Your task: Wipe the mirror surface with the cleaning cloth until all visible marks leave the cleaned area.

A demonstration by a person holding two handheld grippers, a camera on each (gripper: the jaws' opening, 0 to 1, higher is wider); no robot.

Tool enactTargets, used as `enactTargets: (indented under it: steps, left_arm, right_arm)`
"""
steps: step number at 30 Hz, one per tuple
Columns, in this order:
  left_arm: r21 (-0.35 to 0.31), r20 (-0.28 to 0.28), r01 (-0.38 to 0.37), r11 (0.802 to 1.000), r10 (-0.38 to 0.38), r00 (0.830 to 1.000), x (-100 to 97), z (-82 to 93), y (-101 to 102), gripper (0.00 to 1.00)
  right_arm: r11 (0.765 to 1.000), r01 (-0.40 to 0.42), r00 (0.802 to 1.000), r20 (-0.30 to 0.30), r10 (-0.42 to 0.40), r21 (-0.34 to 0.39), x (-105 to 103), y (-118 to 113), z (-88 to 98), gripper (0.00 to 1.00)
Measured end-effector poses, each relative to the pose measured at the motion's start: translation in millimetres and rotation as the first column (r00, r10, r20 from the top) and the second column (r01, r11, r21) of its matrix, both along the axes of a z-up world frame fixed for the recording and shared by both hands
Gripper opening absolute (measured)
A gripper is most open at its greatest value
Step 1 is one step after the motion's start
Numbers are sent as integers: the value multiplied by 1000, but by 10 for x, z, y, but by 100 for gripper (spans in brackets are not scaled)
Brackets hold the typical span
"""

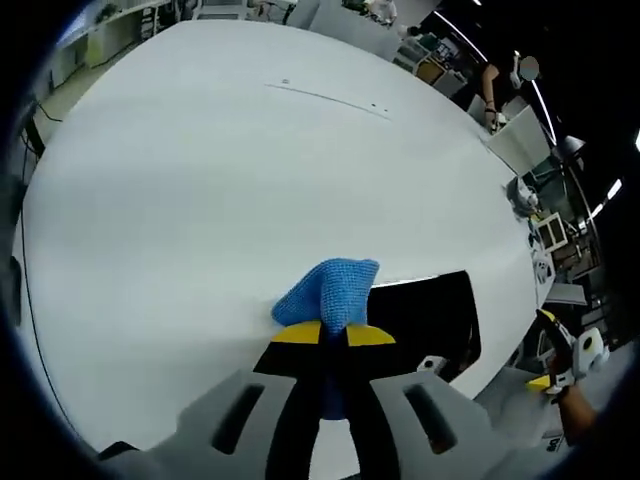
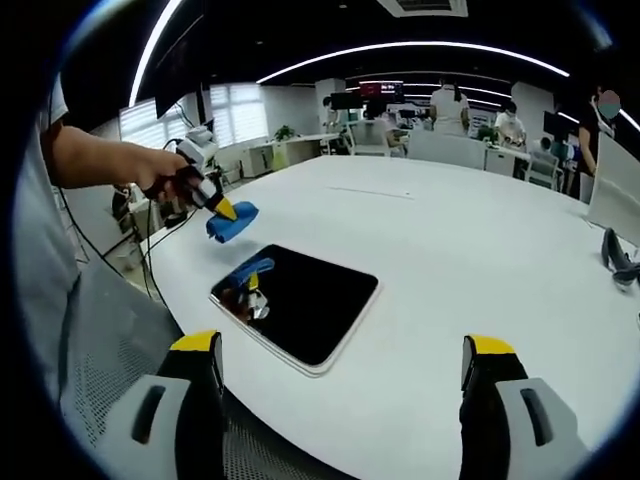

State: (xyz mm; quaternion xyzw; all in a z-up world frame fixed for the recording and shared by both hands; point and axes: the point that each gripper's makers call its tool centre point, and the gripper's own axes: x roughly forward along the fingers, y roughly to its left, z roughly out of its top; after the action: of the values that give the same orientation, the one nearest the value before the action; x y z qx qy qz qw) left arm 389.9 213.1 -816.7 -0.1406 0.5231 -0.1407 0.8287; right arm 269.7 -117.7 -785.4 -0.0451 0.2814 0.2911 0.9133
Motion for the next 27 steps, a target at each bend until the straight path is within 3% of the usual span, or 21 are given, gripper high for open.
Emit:
enactTargets:
  steps: [5,12,20,27]
  left_arm:
    - [6,-7,-13,1000,13,1000,-24,-30,79,3]
    - [17,-11,-5,1000,5,1000,8,-106,40,3]
    - [58,-52,-14,998,17,998,-50,-419,49,4]
    - [124,-28,37,992,-34,999,-72,-550,92,8]
  right_arm:
    - [1000,-9,1000,9,9,-7,-1,8,3,98]
    - [1000,4,1000,11,-4,-8,12,-8,9,98]
    - [1000,12,1000,12,-12,-5,20,-22,14,98]
    - [1000,20,1000,14,-20,0,32,-35,18,98]
